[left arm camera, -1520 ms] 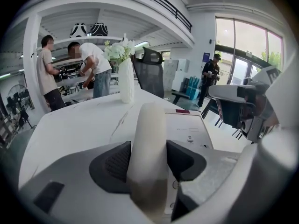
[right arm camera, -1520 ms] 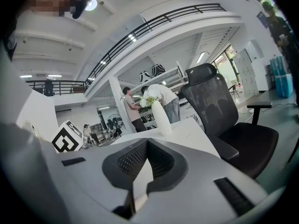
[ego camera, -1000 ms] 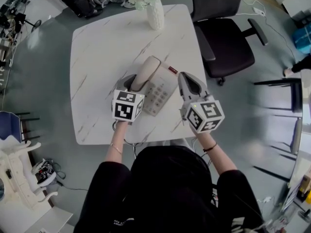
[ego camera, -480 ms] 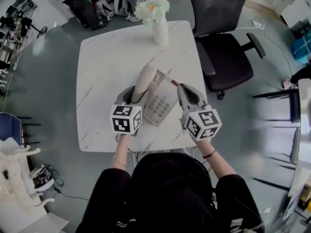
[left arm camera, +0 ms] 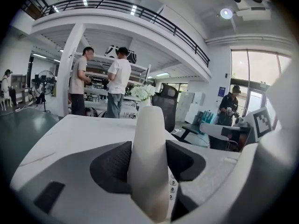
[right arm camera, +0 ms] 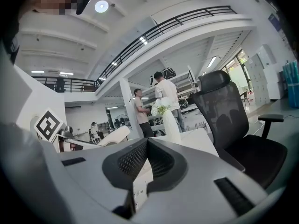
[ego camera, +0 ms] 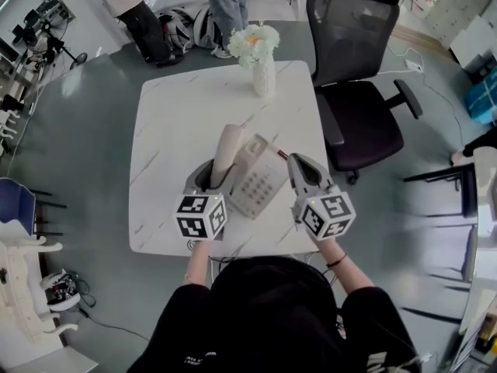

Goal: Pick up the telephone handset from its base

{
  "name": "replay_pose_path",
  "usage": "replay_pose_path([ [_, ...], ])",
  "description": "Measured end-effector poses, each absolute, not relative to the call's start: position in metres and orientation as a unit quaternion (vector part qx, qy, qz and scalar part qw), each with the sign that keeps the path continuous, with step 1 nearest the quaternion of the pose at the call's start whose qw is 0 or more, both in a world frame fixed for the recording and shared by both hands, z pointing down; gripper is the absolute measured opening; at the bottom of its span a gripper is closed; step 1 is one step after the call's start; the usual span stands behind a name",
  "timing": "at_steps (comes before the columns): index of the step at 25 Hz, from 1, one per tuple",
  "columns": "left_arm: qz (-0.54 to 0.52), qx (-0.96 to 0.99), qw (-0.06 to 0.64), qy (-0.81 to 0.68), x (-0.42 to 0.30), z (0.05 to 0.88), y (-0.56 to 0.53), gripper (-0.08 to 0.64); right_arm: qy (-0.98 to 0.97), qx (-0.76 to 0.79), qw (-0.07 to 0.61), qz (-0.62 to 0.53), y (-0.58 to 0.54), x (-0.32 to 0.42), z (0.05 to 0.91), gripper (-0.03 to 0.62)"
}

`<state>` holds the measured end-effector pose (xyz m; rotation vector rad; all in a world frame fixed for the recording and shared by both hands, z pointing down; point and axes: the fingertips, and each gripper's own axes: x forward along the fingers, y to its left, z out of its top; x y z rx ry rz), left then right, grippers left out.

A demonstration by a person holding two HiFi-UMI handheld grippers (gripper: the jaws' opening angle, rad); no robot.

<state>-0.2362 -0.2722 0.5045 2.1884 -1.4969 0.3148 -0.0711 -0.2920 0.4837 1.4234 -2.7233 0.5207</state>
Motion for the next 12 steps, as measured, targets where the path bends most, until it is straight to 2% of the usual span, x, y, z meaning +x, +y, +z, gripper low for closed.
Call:
replay_pose_path([
  [12,0.063,0.775,0.236,-0.583,-0.262,0.478,-0.252,0.216,-0.880,0.456,-0.019,0.132,-0.294,-0.071,0.452,-0.009],
])
